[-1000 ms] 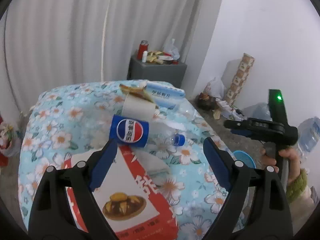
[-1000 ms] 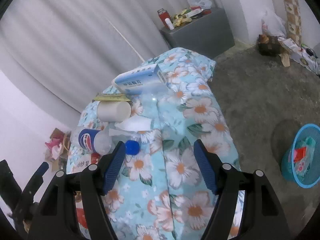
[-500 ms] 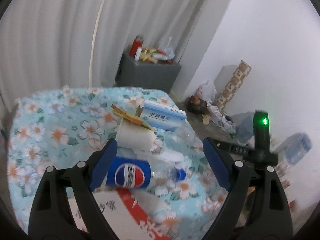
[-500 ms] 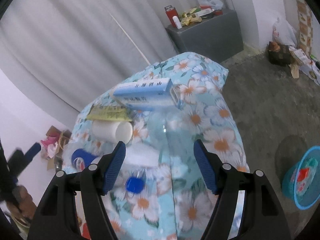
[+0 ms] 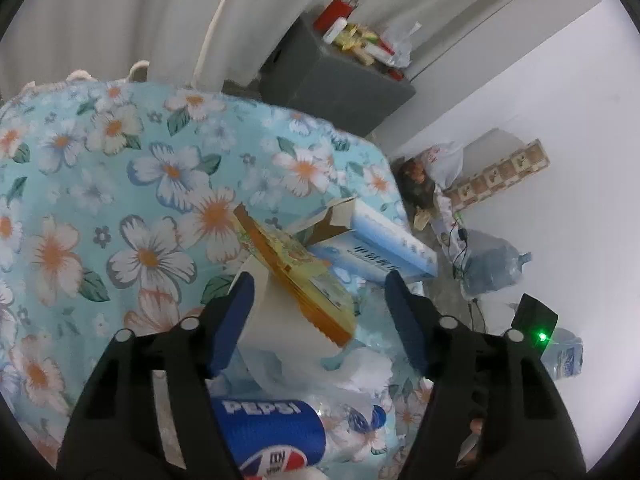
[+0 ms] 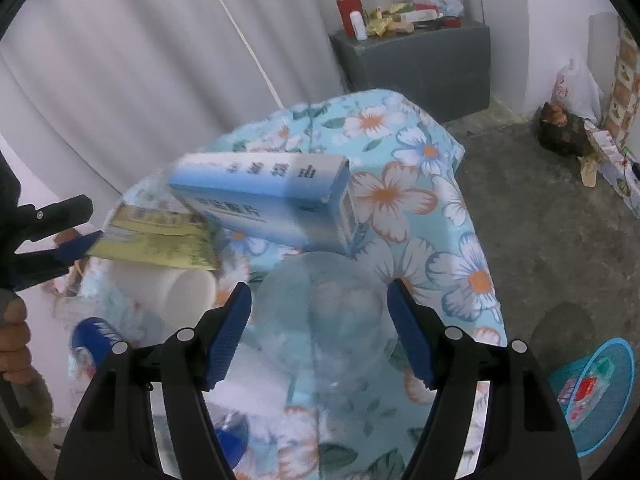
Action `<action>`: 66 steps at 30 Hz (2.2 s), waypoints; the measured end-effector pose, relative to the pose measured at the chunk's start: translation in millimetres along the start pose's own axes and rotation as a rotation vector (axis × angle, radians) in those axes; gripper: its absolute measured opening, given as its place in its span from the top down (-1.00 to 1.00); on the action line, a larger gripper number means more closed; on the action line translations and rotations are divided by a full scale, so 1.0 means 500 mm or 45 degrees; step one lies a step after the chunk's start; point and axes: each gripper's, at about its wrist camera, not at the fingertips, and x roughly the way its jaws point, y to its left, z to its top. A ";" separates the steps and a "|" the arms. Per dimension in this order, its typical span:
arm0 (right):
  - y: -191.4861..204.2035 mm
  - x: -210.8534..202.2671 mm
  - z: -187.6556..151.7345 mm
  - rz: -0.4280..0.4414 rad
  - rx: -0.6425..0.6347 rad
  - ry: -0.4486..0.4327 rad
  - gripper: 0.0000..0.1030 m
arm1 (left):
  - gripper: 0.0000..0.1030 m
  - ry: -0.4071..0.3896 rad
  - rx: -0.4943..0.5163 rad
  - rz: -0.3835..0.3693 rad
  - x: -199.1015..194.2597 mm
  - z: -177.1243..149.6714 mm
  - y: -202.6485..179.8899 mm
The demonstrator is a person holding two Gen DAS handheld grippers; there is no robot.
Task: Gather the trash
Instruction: 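Grasp the clear plastic cup with the right tool while the left grasps the yellow wrapper, then carry the cup and wrapper over the blue wastebasket and open both tools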
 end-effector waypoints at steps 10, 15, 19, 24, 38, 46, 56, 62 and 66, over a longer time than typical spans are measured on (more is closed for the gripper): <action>0.015 0.008 -0.008 -0.049 -0.069 -0.037 -0.30 | 0.64 0.017 -0.063 -0.005 0.033 0.001 0.039; 0.030 -0.029 -0.022 -0.091 -0.124 -0.114 -0.28 | 0.73 -0.021 -0.050 -0.028 0.004 -0.015 0.032; 0.041 -0.063 -0.033 -0.090 -0.162 -0.179 -0.27 | 0.77 -0.082 0.002 -0.022 -0.033 -0.032 0.014; 0.045 -0.115 -0.043 -0.079 -0.169 -0.252 -0.27 | 0.78 -0.174 0.086 0.002 -0.091 -0.052 -0.016; 0.002 -0.303 -0.104 0.074 -0.025 -0.405 -0.26 | 0.78 -0.339 0.350 -0.019 -0.224 -0.172 -0.157; -0.092 -0.388 -0.224 0.074 0.189 -0.432 -0.26 | 0.78 -0.282 0.523 -0.095 -0.199 -0.291 -0.260; -0.332 -0.506 -0.407 -0.194 0.575 -0.546 -0.26 | 0.78 -0.028 0.798 -0.168 -0.011 -0.429 -0.467; -0.524 -0.546 -0.506 -0.356 0.890 -0.567 -0.26 | 0.78 0.159 0.989 -0.189 0.158 -0.524 -0.627; -0.667 -0.526 -0.566 -0.386 1.106 -0.544 -0.26 | 0.77 0.302 1.113 -0.187 0.295 -0.593 -0.732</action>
